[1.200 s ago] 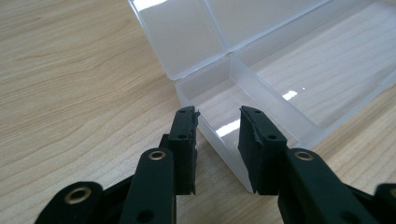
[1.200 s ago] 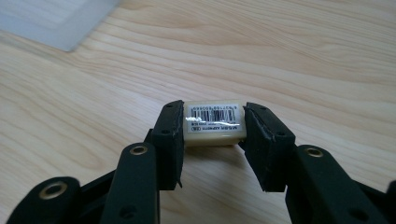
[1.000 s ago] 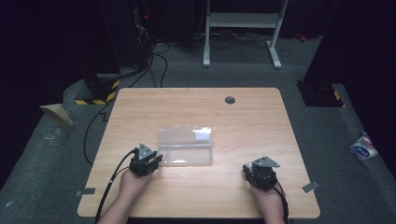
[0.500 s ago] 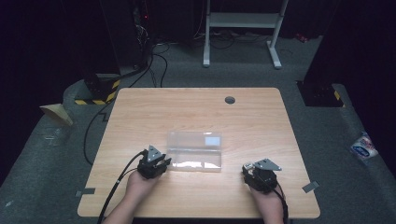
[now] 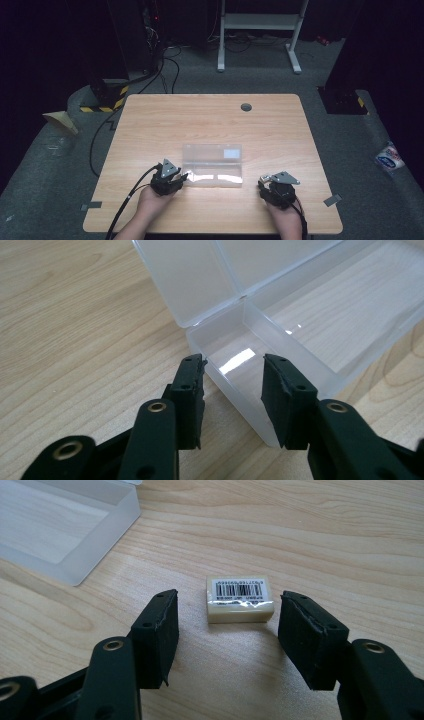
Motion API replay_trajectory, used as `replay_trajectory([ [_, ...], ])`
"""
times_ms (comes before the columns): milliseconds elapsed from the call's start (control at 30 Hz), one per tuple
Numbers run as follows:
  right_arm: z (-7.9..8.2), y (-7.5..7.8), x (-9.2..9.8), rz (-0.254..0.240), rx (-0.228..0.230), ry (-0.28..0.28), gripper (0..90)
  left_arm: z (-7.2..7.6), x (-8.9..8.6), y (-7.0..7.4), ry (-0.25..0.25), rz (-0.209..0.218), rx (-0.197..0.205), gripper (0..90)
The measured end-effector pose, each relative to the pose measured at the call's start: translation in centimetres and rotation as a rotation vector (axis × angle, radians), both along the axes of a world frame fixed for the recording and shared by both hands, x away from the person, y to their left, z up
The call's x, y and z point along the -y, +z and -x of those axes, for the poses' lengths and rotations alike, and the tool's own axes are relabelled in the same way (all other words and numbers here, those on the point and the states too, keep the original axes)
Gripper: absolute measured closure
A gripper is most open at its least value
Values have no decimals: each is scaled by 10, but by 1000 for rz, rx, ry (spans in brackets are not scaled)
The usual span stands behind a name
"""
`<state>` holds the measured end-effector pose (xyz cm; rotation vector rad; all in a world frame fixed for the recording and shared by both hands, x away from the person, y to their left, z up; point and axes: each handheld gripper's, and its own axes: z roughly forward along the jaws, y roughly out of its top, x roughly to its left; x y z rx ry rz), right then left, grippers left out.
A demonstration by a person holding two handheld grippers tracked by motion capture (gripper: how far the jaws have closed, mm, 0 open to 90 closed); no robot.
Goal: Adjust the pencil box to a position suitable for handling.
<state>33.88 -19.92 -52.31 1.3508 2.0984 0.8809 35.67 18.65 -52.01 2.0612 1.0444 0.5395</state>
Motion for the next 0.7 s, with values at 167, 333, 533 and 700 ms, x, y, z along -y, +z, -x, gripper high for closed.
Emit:
replay_trajectory([
  [167, -1, 0, 0, -5, -4, 3, 421, 3, -7, 12, 3, 64, 31, 510],
  [333, -1, 0, 2, -23, -8, -4, 422, 5, -26, 24, 19, 98, 29, 452],
  [533, -3, 0, 1, -19, 1, -6, 418, 17, -62, 17, 63, 58, -6, 416],
  [700, -8, 1, -2, -26, -9, 2, 420, 27, -94, 8, 115, 17, -46, 369],
])
